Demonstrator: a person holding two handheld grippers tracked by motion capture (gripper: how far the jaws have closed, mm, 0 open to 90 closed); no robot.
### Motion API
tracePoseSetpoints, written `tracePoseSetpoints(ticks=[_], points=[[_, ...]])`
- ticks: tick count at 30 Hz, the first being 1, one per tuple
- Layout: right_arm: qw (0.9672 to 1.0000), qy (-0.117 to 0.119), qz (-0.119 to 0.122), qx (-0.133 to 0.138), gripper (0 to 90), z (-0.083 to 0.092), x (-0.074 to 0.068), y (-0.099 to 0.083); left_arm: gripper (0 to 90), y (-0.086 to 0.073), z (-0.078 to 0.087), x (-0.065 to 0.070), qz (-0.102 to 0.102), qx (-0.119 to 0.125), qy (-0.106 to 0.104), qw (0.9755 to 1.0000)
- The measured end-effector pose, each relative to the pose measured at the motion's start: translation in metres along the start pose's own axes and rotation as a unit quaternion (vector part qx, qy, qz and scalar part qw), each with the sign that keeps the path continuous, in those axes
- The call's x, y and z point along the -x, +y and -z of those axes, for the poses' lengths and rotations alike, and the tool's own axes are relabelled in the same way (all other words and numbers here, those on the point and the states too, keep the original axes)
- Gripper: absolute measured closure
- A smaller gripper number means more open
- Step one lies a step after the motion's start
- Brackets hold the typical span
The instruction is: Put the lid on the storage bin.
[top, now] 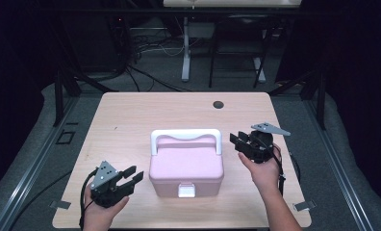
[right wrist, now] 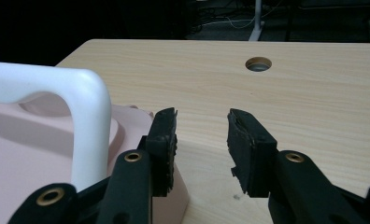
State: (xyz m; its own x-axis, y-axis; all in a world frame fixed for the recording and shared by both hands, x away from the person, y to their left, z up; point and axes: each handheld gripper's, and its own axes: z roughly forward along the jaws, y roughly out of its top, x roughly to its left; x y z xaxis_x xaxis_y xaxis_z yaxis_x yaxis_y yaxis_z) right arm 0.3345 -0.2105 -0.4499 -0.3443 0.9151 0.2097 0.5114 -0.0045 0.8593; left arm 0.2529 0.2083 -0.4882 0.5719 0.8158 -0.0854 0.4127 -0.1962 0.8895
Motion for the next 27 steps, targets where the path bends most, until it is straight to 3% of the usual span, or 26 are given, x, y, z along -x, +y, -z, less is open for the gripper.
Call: tracePoseSetpoints(ticks=[15,22,27], points=[[1.0000,-0.002,-0.003,-0.005,60.5,-0.003,0.004,-0.002,58.2,0.009,-0.022,-0.023,0.020,0.001,0.037,0.9991],[0.9999,-0.003,-0.008,-0.011,59.3,-0.006,0.008,-0.004,56.4,-0.002,-0.025,-0.025,0.023,0.000,0.039,0.9990],[0.9999,0.005,-0.008,-0.011,56.9,-0.007,0.008,-0.004,54.9,-0.011,-0.024,-0.027,0.022,-0.016,0.036,0.9990]])
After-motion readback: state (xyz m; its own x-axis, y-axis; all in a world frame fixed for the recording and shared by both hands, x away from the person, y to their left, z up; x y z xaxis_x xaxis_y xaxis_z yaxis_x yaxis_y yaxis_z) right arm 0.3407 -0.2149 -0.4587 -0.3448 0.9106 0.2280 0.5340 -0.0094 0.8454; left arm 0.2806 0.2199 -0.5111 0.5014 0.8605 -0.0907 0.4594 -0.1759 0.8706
